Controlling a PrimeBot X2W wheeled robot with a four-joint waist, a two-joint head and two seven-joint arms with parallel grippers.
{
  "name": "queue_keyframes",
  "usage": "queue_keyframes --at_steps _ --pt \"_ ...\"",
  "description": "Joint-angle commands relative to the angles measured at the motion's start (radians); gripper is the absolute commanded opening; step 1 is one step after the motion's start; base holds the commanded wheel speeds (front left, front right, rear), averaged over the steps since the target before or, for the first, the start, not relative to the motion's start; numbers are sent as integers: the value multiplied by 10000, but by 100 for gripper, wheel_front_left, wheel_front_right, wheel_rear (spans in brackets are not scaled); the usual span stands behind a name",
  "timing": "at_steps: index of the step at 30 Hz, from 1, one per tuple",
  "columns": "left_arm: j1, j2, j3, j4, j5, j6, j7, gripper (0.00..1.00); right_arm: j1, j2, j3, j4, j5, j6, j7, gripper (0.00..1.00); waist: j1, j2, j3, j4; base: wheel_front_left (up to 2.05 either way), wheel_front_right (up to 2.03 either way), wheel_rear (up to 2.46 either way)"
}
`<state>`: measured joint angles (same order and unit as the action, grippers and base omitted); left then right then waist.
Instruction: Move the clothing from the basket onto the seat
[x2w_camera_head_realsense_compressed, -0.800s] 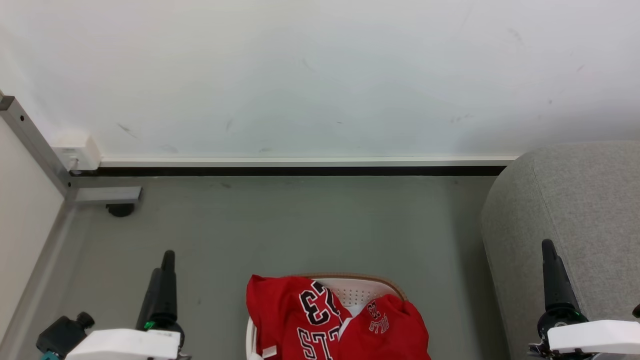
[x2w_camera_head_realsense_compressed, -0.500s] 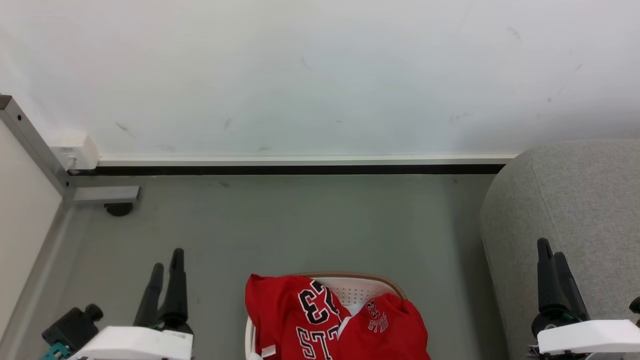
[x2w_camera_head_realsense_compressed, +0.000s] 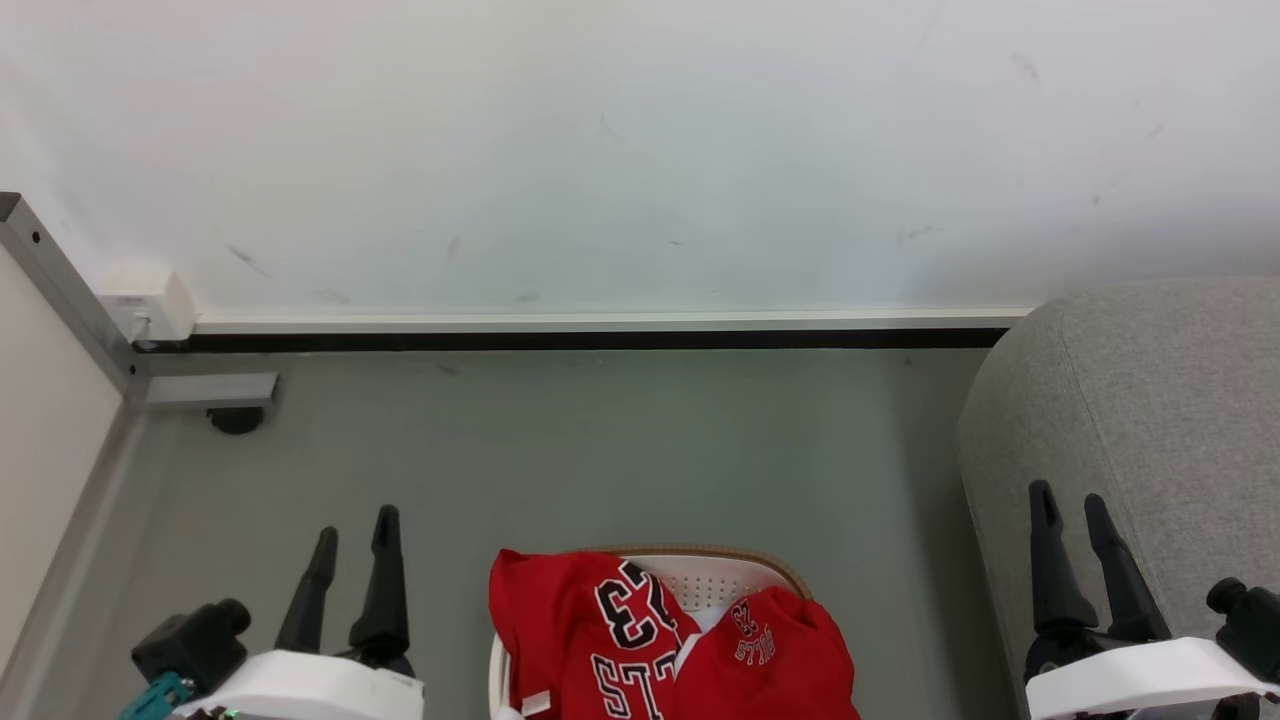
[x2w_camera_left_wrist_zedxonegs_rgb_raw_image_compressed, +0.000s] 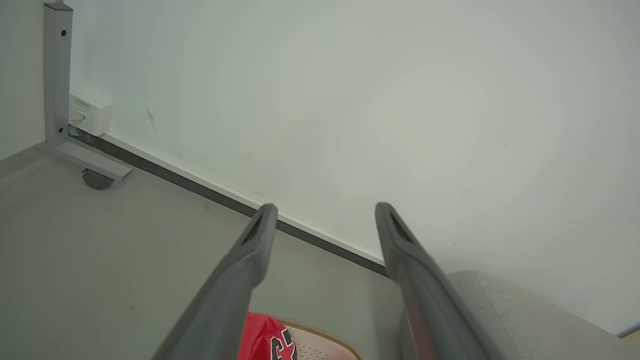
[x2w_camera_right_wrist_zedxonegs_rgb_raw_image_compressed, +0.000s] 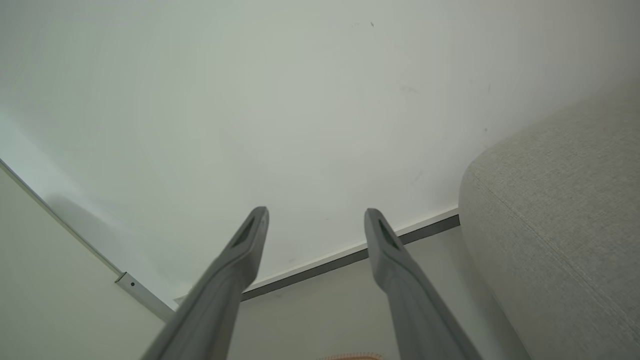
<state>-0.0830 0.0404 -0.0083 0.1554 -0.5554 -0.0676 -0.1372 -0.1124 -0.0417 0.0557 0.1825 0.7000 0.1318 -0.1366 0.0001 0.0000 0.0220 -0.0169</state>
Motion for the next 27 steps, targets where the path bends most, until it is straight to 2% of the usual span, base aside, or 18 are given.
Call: queue_keyframes --at_steps 1,13,27 --pt "-108 100 -16 -51 386 58 -88 100 -200 -102 45 -17 -378 -11 -98 100 -1 0 0 0 0 0 0" --pt "-43 111 -167 -45 1744 185 -406 100 -238 -108 332 327 -1908 -13 -410 100 -1 0 -41 -33 0 0 0" --pt "67 120 -282 1 2982 126 -709 100 -301 -113 495 623 -3006 -15 -708 100 -1 0 -93 -81 0 0 0"
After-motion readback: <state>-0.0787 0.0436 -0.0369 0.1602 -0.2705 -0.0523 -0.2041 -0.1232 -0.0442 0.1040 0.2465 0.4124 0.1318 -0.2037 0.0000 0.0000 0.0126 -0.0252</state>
